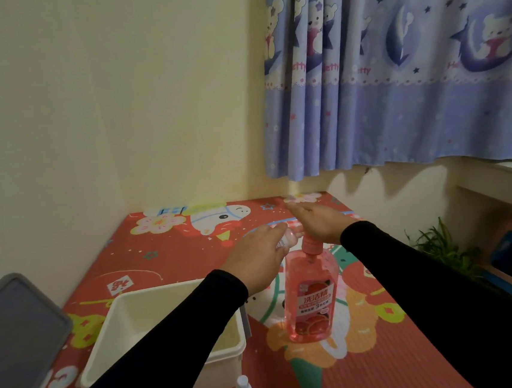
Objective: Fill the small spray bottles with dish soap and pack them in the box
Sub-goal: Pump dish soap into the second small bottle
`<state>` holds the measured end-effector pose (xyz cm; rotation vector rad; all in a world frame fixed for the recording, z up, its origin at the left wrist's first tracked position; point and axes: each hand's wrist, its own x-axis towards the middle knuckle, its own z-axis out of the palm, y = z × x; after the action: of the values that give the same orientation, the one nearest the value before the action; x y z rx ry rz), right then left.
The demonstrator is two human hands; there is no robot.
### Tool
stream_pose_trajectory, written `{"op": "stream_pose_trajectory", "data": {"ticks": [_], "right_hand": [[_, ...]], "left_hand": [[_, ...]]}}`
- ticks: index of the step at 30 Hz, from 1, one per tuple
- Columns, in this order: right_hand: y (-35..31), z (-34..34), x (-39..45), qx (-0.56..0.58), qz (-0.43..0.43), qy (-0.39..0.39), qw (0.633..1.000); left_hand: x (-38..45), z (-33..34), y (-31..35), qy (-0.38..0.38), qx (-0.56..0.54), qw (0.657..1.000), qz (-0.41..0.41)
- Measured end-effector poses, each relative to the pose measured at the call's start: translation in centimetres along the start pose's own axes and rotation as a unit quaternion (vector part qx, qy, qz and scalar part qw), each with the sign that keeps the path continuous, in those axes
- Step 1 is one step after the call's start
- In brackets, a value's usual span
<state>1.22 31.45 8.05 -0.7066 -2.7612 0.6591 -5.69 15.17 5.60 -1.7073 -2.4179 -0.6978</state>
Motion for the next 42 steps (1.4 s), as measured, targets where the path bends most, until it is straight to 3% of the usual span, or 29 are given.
{"op": "stream_pose_trajectory", "data": {"ticks": [6,15,20,28,37,42], "right_hand": [[-0.7,-1.5,0.0,0.028,-0.011,0.025,0.999],[0.2,0.4,0.3,-0.007,-0.002,-0.009,1.000],[-0.5,-1.4,0.0,0.056,-0.004,0.024,0.998],[0.7,0.6,0.6,-0.011,-0.015,-0.006,1.000],[-0.4,-1.4,0.3,0.010,-0.024,0.040,0.999],[0.2,0.0,0.4,0.014,-0.015,0.027,0.999]], "left_hand": [[0.5,-0.5,-0.2,0.029,-0.012,0.999,0.012],[-0.1,0.2,-0.2,0.006,-0.004,1.000,-0.004],[0.3,-0.6,0.1,0.025,-0.014,1.000,0.004],[-0.3,0.0,0.3,0.007,0.007,1.000,-0.002],[0.4,-0.7,0.1,0.020,-0.011,1.000,0.002],[0.1,-0.3,0.1,0.009,0.001,1.000,0.001]]}}
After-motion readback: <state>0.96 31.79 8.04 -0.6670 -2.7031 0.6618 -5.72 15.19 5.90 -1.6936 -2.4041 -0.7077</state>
